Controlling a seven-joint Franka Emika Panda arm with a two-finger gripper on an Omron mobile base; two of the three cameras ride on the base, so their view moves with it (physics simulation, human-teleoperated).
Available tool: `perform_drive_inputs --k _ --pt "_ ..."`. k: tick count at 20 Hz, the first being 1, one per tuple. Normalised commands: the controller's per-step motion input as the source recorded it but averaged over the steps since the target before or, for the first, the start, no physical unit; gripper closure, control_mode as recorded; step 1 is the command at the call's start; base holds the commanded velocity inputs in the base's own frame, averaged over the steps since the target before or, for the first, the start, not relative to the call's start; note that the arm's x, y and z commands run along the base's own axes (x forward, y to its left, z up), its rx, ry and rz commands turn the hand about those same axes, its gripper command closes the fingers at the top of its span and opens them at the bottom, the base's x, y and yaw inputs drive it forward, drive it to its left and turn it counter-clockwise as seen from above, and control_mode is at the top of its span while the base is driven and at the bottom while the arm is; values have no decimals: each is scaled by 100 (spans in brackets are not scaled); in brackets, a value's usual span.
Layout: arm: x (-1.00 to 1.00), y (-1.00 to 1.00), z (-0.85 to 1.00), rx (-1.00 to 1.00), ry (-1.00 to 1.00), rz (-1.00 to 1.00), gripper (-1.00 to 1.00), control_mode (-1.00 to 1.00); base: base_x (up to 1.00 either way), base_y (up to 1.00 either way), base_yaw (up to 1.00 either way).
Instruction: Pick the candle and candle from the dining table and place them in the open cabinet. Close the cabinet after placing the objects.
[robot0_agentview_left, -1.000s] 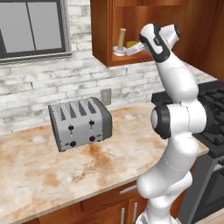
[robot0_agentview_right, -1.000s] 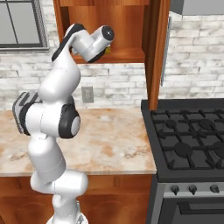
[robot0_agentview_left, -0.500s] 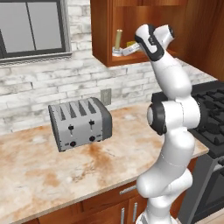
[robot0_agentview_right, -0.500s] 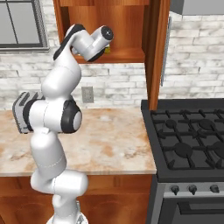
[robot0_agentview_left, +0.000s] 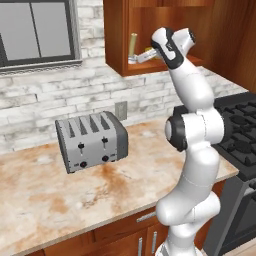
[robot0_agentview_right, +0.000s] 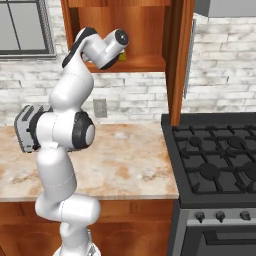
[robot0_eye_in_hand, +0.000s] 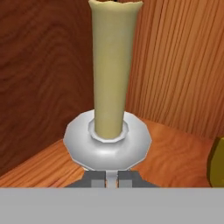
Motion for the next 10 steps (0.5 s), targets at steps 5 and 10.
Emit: perform_drive_inputs --k 5,10 --pt "4 8 -4 0 1 0 100 -100 0 0 0" --pt "0 1 -1 -1 1 0 -100 -100 0 0 0"
